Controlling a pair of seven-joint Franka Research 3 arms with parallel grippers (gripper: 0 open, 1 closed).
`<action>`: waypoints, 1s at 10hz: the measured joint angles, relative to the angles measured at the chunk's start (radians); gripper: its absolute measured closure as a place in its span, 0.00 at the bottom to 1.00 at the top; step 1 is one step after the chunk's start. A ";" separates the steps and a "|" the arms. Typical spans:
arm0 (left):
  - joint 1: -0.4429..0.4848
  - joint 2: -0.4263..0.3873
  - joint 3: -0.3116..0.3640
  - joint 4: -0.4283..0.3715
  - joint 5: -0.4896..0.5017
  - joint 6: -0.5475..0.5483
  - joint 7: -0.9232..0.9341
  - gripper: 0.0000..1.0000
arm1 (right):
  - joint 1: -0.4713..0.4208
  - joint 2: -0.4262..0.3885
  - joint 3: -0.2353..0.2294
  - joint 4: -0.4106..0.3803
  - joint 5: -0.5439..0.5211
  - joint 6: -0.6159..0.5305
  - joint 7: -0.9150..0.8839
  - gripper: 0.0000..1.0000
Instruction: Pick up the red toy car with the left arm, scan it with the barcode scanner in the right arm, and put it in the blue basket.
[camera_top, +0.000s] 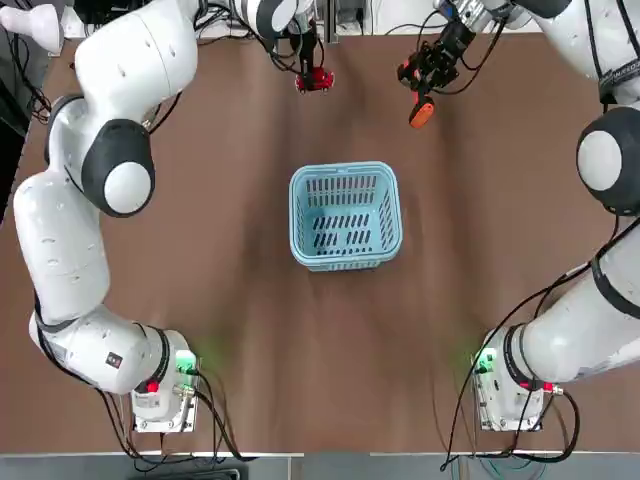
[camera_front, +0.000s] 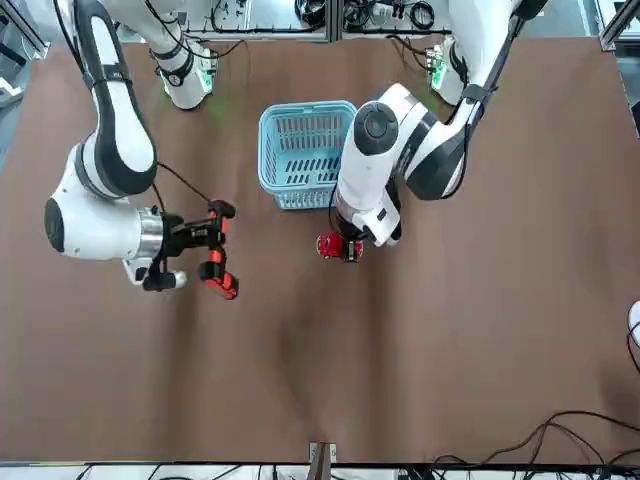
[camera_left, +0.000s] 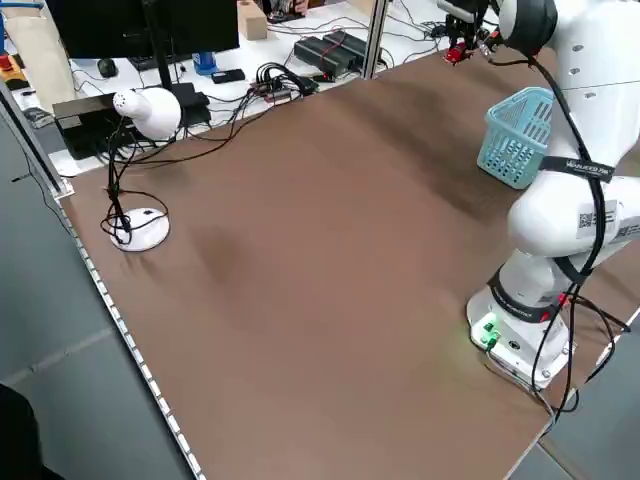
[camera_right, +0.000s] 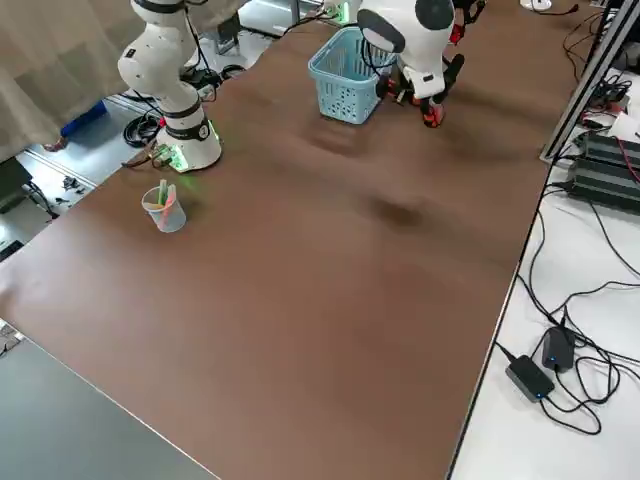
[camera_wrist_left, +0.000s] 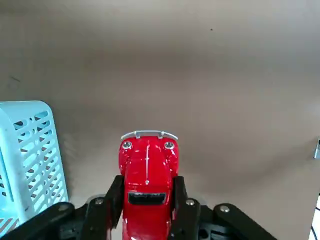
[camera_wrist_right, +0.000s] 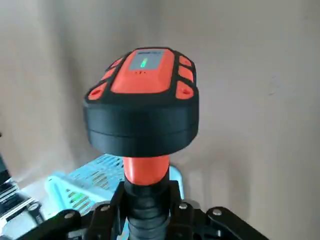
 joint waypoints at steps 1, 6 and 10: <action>-0.001 0.000 0.000 0.000 0.000 0.000 0.000 0.56 | -0.002 0.000 -0.004 0.000 0.070 -0.051 -0.049 0.63; -0.007 0.001 0.000 0.000 0.000 -0.002 0.000 0.56 | -0.009 0.018 -0.013 -0.009 0.322 -0.214 -0.278 0.63; -0.022 0.001 0.000 0.000 0.000 -0.003 0.000 0.56 | 0.039 0.059 -0.006 -0.009 0.467 -0.243 -0.401 0.63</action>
